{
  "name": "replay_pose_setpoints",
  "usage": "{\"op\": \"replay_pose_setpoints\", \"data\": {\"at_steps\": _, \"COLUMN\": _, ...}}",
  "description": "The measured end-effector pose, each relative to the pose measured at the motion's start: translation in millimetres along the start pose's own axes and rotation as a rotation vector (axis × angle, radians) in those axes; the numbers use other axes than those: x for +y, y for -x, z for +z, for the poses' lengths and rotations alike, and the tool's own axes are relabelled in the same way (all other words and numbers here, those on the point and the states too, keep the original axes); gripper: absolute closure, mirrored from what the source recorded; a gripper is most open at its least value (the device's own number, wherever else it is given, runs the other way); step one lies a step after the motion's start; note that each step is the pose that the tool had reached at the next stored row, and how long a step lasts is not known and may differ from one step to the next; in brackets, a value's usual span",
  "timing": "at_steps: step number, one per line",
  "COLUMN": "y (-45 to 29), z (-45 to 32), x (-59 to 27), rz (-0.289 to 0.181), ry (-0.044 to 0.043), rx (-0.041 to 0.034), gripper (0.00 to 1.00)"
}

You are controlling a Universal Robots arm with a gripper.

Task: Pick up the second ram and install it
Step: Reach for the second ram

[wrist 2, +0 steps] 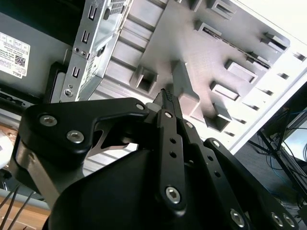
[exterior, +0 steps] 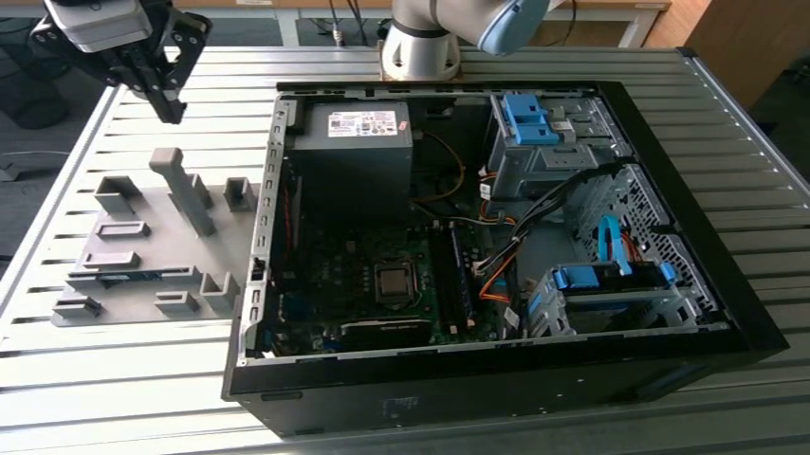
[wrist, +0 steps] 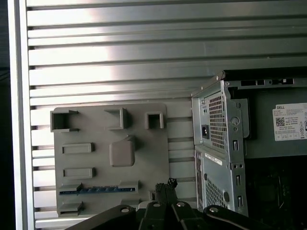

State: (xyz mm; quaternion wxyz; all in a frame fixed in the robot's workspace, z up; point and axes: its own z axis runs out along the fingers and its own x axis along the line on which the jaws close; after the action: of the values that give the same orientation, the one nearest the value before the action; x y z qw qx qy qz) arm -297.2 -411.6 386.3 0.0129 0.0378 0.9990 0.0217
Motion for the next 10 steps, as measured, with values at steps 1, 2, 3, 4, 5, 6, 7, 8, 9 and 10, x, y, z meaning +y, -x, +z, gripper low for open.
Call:
{"op": "replay_pose_setpoints", "data": {"at_steps": 1, "y": -0.2, "z": 0.0, "x": 0.0, "rz": 0.000, "ry": -0.0001, "rx": 0.0000, "gripper": 0.88}}
{"op": "replay_pose_setpoints", "data": {"at_steps": 2, "y": -0.5, "z": 0.0, "x": 0.0, "rz": 0.000, "ry": -0.0001, "rx": 0.0000, "gripper": 0.88}}
{"op": "replay_pose_setpoints", "data": {"at_steps": 3, "y": -0.7, "z": 0.0, "x": 0.0, "rz": 0.000, "ry": -0.0001, "rx": 0.0000, "gripper": 0.88}}
{"op": "replay_pose_setpoints", "data": {"at_steps": 4, "y": -0.8, "z": 0.0, "x": -0.1, "rz": 0.000, "ry": -0.0001, "rx": 0.0000, "gripper": 0.88}}
{"op": "replay_pose_setpoints", "data": {"at_steps": 5, "y": -1.1, "z": 0.0, "x": -0.1, "rz": 0.000, "ry": -0.0001, "rx": 0.0000, "gripper": 0.88}}
{"op": "replay_pose_setpoints", "data": {"at_steps": 6, "y": -1.5, "z": -0.1, "x": -0.1, "rz": 0.000, "ry": -0.0001, "rx": 0.0000, "gripper": 0.88}}
{"op": "replay_pose_setpoints", "data": {"at_steps": 7, "y": -2.0, "z": 0.0, "x": -0.1, "rz": 0.000, "ry": 0.0000, "rx": 0.0000, "gripper": 0.88}}
{"op": "replay_pose_setpoints", "data": {"at_steps": 8, "y": -2.5, "z": -0.1, "x": -0.2, "rz": 0.000, "ry": -0.0002, "rx": 0.0001, "gripper": 0.88}}
{"op": "replay_pose_setpoints", "data": {"at_steps": 9, "y": -3.2, "z": -0.1, "x": -0.2, "rz": 0.000, "ry": 0.0000, "rx": 0.0000, "gripper": 0.88}}
{"op": "replay_pose_setpoints", "data": {"at_steps": 10, "y": -4.1, "z": -0.2, "x": -0.3, "rz": 0.000, "ry": -0.0001, "rx": 0.0001, "gripper": 0.88}}
